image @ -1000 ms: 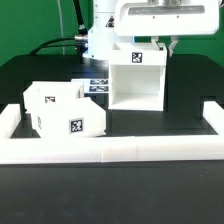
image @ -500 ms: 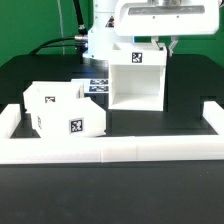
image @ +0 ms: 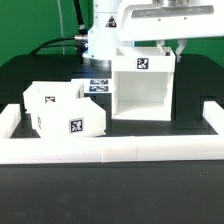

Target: Assemble drawer

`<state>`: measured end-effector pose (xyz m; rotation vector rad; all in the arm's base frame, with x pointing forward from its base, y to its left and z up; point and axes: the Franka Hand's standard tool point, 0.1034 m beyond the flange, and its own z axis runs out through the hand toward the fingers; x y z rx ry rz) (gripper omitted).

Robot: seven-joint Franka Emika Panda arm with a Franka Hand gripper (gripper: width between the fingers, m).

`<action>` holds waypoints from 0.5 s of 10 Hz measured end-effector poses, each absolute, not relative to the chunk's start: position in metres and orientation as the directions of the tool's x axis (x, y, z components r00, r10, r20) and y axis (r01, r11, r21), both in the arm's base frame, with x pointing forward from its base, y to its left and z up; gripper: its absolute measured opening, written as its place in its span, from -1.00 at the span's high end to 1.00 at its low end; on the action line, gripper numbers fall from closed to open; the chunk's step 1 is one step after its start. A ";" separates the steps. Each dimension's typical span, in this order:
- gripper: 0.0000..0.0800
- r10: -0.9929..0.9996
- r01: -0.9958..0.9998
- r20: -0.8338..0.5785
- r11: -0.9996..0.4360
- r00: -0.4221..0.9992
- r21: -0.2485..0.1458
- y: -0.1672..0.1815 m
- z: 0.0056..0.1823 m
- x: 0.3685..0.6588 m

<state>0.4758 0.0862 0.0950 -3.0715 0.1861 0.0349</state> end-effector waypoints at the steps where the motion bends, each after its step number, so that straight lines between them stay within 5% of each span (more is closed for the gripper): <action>1: 0.91 -0.124 -0.124 -0.013 -0.990 0.992 -0.070 0.087 0.095 0.491; 5: 0.90 -0.140 -0.136 0.040 -0.986 0.989 -0.099 0.093 0.096 0.551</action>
Offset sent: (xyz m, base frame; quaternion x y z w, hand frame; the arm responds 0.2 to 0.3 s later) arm 0.0564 -0.0004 -0.0134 -0.0066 0.0210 0.0090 0.9997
